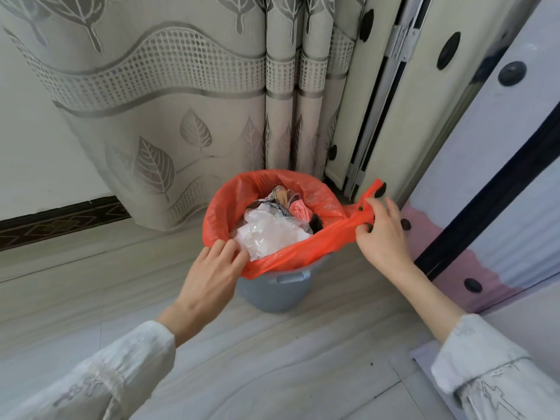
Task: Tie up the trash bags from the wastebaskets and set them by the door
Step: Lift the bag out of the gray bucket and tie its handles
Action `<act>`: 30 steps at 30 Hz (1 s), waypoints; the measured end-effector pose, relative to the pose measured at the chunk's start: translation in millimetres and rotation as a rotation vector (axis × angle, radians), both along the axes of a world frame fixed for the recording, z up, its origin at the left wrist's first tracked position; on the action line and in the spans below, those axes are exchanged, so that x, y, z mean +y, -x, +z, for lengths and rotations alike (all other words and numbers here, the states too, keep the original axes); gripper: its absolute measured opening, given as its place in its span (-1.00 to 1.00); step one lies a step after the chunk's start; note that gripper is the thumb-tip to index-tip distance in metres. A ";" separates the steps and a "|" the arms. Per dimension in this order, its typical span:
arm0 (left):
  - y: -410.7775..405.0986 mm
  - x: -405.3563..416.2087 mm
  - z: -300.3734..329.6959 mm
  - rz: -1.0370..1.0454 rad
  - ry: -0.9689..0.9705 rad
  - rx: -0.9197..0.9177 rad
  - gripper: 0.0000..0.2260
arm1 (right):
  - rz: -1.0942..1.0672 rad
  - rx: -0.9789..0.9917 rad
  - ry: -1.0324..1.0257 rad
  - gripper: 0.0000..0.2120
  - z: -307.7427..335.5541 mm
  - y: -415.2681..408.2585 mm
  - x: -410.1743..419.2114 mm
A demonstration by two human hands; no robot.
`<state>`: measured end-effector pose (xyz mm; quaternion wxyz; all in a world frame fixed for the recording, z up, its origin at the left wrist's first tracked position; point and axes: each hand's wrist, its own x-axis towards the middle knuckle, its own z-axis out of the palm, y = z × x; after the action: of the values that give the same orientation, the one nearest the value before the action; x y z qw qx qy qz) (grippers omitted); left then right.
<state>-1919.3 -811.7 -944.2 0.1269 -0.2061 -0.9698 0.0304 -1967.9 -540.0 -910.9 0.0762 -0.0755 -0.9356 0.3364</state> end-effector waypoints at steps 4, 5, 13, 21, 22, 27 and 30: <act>0.9 -8.4 6.0 -0.062 -0.050 -0.091 -0.69 | -0.068 -0.113 0.525 -0.49 4.4 9.4 -7.9; 2.0 -11.4 7.0 -0.073 -0.063 -0.107 -0.69 | -0.091 -0.130 0.600 -0.47 5.6 13.9 -11.4; 15.9 -30.4 13.1 0.198 -0.266 -0.146 -0.78 | -0.103 -0.136 0.459 -0.76 21.9 40.1 -38.0; 48.4 -36.0 47.3 0.168 -0.295 -0.304 -0.85 | -0.010 0.029 0.620 -0.79 75.9 64.2 -57.2; 51.8 -33.7 53.5 0.082 -0.189 -0.296 -0.87 | 0.015 0.055 0.669 -0.86 84.8 67.1 -60.1; 54.6 -28.9 76.0 -0.204 0.108 0.057 -0.88 | 0.076 0.233 0.616 -0.89 109.0 72.5 -66.9; 48.1 -40.4 55.6 -0.076 -0.124 0.015 -0.65 | 0.126 0.290 0.508 -0.89 99.5 66.6 -67.9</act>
<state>-1967.4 -852.1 -888.6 0.1476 -0.2341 -0.9604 -0.0330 -2034.5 -608.0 -811.4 0.1668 0.0150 -0.8035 0.5712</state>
